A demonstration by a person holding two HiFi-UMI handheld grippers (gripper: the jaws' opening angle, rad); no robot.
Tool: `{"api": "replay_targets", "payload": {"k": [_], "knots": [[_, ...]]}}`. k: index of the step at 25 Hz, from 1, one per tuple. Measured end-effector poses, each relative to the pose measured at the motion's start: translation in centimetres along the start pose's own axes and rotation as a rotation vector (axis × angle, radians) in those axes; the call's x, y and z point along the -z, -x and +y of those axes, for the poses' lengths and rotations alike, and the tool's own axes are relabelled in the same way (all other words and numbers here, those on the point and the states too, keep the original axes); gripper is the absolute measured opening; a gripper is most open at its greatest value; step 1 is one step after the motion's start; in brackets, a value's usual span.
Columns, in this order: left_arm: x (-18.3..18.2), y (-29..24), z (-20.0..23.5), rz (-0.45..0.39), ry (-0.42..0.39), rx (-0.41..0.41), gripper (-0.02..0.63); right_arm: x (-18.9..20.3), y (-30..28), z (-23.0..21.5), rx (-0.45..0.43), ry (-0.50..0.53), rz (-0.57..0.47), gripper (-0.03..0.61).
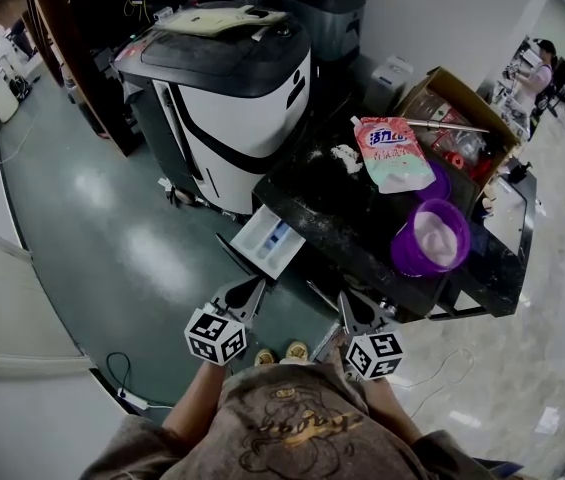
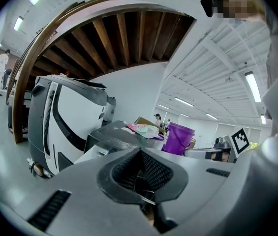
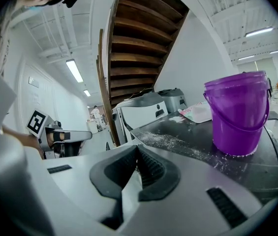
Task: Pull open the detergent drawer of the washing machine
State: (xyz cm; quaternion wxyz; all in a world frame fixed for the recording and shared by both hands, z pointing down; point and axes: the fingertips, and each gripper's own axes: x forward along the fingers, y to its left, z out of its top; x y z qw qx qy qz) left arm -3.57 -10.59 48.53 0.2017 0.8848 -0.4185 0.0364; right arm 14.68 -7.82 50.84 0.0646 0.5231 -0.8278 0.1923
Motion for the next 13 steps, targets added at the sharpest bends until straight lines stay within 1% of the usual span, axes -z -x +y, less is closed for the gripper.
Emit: {"api": "replay_targets", "payload": {"k": [13], "knots": [[0.06,0.7,0.69,0.002,0.034,-0.016,0.021,-0.09,0.22,0.5,-0.006,0.0,0.006,0.002]]}}
